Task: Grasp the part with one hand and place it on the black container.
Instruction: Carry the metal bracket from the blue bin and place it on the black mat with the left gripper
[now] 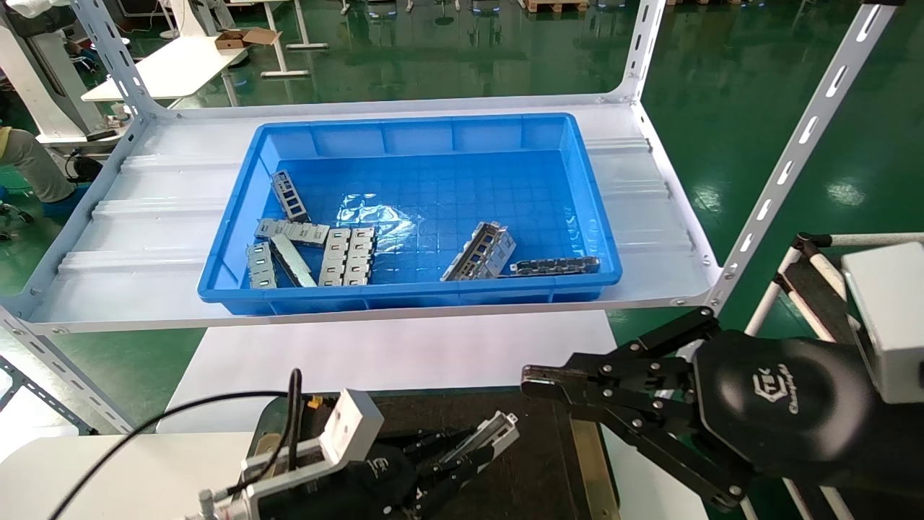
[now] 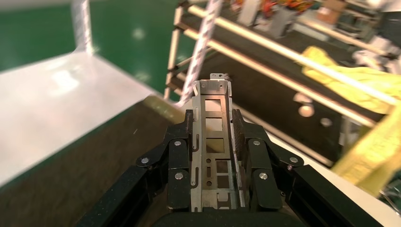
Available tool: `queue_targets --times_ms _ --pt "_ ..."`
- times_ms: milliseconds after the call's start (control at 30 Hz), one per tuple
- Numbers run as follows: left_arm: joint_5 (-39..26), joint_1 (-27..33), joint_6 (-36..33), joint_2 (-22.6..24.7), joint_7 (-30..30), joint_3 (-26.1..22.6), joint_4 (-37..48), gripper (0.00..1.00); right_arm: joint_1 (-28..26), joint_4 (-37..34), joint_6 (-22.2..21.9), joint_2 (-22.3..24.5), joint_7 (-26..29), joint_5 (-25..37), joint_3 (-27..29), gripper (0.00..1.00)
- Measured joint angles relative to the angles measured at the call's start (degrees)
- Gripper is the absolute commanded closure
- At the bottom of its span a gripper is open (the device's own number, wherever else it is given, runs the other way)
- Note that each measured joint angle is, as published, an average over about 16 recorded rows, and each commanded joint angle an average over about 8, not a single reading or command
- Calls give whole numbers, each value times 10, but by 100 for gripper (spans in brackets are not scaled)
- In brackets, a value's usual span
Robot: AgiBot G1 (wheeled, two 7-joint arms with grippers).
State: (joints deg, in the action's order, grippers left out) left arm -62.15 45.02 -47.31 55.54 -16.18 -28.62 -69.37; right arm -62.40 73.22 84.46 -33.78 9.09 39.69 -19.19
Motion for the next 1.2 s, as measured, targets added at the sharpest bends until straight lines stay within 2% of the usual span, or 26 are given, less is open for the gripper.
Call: queue_targets --times_ms 333,700,967,1200 --pt "-59 -47 160 63 -38 -24 8 100 0 0 0 0 0 0 0 100" --pt "-109 -43 324 166 -77 -53 82 100 0 0 0 0 0 0 0 100" --pt "-99 -7 416 216 -124 -98 149 100 0 0 0 0 0 0 0 100" --pt "-58 29 486 227 -173 -172 186 100 0 0 0 0 0 0 -1 100"
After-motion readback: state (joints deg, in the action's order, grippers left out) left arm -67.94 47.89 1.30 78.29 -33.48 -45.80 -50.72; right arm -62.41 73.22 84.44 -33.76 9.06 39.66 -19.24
